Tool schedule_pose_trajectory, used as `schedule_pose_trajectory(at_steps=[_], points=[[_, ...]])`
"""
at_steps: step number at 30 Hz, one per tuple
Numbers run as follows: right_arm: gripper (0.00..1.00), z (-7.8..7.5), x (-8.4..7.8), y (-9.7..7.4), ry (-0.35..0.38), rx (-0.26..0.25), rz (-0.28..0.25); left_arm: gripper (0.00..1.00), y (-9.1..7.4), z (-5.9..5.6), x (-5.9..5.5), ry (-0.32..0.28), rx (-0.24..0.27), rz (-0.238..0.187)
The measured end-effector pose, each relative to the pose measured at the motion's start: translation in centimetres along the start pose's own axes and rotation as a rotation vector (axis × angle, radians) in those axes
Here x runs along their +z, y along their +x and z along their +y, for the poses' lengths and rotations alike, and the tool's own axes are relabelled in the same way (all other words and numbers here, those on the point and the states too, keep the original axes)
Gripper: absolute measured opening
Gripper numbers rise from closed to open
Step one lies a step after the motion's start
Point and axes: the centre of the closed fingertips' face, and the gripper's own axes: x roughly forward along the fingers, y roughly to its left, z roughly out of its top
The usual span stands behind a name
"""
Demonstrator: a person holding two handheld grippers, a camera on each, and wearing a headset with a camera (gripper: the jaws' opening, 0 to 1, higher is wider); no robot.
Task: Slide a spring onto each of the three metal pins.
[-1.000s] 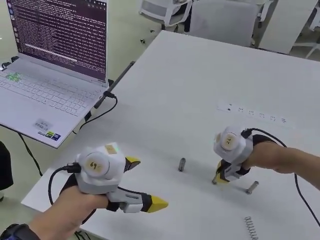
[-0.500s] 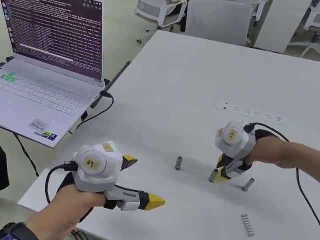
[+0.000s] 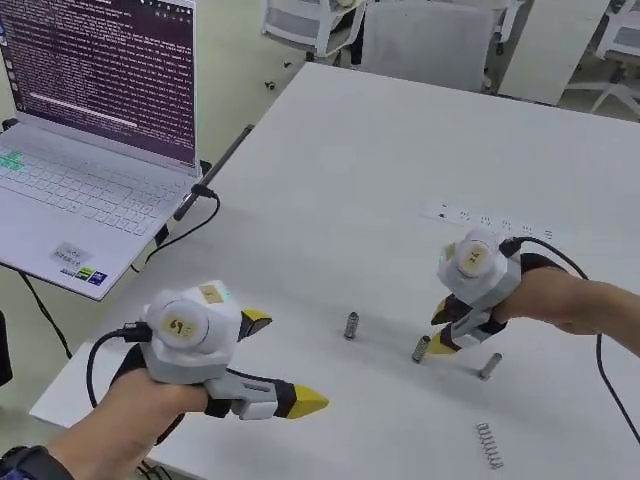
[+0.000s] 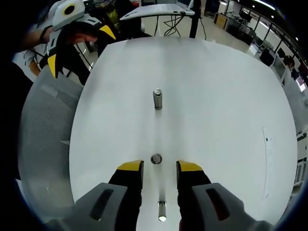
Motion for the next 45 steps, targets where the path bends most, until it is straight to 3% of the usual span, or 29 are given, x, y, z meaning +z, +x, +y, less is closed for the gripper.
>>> schedule_pose_trajectory(at_steps=[22,33,45], points=[[0.32,0.4,1.3,-2.9,0.180,-0.071,-0.247,0.78,0.1,0.1,0.2,-0.003,-0.001,-0.006],[0.41,1.0,1.1,-4.1,0.246,-0.088,-0.322,0.78,-0.1,0.2,0.5,-0.004,0.004,-0.014],[0.52,2.1,-0.4,-4.7,0.311,-0.103,-0.364,0.79,-0.3,0.4,0.7,-0.001,0.007,-0.014]])
